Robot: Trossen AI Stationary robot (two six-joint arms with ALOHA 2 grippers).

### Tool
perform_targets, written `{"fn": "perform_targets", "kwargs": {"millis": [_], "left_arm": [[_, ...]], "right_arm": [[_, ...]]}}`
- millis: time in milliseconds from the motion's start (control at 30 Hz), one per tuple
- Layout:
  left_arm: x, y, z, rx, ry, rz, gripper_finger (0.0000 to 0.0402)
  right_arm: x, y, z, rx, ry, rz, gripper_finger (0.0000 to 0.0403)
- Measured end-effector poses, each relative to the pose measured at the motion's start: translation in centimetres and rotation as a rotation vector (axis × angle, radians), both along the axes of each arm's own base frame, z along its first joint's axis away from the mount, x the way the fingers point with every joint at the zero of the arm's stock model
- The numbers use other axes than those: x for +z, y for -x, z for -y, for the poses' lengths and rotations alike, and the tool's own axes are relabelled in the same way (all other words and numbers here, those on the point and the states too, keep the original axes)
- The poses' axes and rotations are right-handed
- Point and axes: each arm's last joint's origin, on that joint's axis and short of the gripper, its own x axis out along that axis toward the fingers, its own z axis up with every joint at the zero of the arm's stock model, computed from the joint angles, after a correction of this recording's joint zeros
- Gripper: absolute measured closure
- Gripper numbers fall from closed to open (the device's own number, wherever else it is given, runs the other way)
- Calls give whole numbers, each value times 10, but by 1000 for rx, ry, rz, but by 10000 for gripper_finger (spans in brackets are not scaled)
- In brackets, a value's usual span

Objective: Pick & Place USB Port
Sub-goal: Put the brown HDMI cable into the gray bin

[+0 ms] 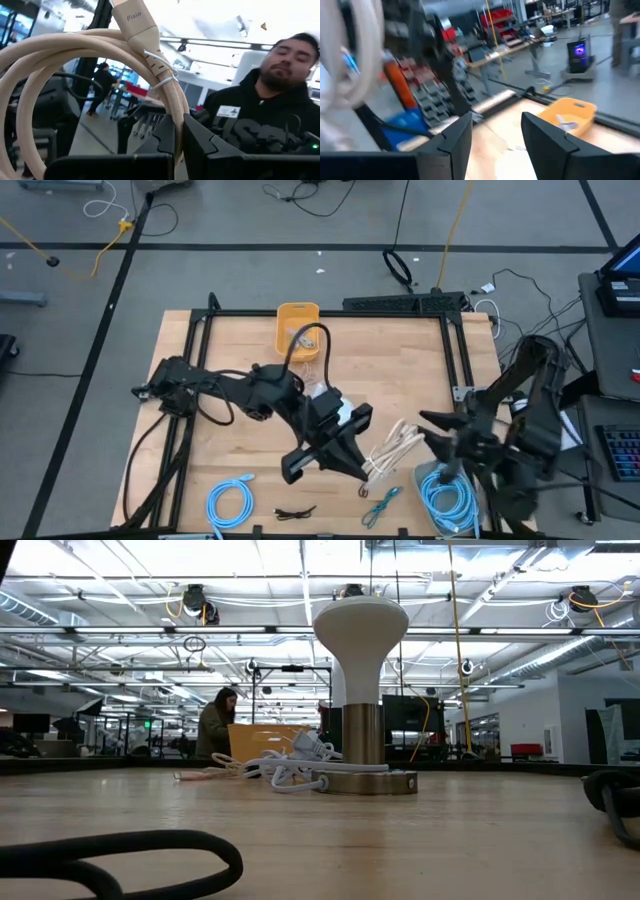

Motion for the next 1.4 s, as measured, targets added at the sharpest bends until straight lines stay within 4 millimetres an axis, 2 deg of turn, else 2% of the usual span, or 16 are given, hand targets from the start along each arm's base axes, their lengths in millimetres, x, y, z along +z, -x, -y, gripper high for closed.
{"fn": "perform_targets", "kwargs": {"millis": [267,367,467,633,733,800,867,933,1000,1100,1200,1300,1400], "left_arm": [[-18,-7,-1,111,-52,-195,391],[-19,6,-4,226,-122,-325,391],[-6,41,-15,433,-207,-460,391],[25,118,-45,795,-287,-591,391],[29,156,-62,944,-354,-684,391],[28,172,-71,1023,-405,-736,391],[22,182,-80,1079,-473,-812,391],[19,184,-89,1131,-510,-853,391],[17,183,-96,1162,-547,-871,391],[20,179,-102,1166,-548,-839,391],[23,183,-106,1110,-543,-831,391],[17,188,-109,999,-589,-902,391],[-1,182,-104,815,-680,-1036,391]], "right_arm": [[-7,-33,16,-1,25,-181,253],[-10,-49,34,6,53,-309,261],[-17,-61,55,-16,37,-433,272],[-33,-77,92,-113,24,-586,284],[-38,-91,116,-155,-30,-606,288],[-37,-109,130,-95,-126,-538,289],[-33,-134,142,72,-225,-361,288],[-24,-154,147,289,-277,-74,287],[-14,-165,153,444,-287,258,285],[-20,-172,170,482,-342,623,286],[-44,-174,187,400,-500,733,290],[-66,-172,202,339,-579,659,293],[-85,-173,208,314,-630,567,291]]}}
